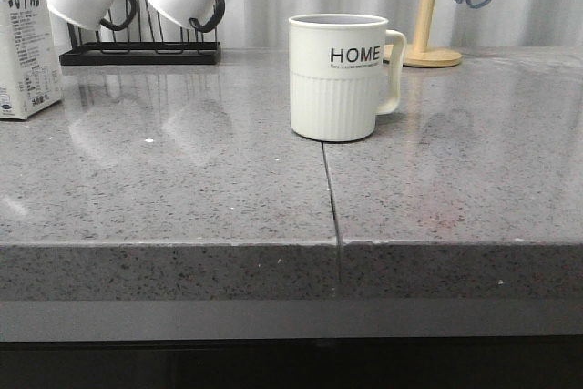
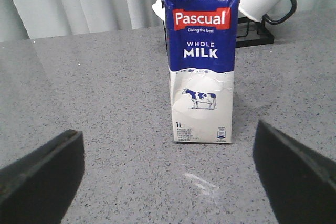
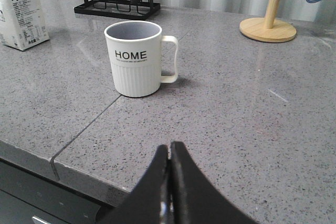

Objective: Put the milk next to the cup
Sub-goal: 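Reach the left gripper to the milk carton and grasp it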

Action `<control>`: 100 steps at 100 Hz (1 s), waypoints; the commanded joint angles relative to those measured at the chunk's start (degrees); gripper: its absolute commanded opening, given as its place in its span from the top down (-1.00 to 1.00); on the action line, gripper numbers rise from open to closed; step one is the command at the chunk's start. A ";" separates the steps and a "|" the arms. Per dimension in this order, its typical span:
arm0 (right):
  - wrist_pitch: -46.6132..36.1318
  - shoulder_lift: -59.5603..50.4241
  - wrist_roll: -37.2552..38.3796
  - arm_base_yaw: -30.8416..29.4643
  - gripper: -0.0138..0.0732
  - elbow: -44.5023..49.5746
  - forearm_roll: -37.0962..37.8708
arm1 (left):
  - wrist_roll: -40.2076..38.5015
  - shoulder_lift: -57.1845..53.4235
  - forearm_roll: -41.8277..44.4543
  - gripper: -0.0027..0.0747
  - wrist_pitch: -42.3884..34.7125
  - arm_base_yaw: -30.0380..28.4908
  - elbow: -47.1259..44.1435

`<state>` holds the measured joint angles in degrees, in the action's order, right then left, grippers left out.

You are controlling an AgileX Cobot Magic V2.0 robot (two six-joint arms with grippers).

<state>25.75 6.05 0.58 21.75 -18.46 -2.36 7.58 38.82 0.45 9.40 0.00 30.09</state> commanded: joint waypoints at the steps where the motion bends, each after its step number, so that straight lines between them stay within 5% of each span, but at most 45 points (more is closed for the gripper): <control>1: -4.14 0.70 -0.26 0.11 0.83 -1.58 0.31 | -0.63 3.51 -1.92 -0.80 -8.38 0.09 2.15; 27: -4.14 0.70 -0.26 0.11 0.83 -1.58 0.31 | -0.63 12.77 -3.01 -0.75 -19.78 0.58 2.28; 100: -4.14 0.70 -0.26 0.11 0.83 -1.58 0.31 | -0.69 34.96 -5.62 -0.75 -22.90 6.64 16.72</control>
<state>25.75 6.05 0.58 21.75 -18.46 -2.36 7.58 73.52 -4.67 -8.37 6.21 43.59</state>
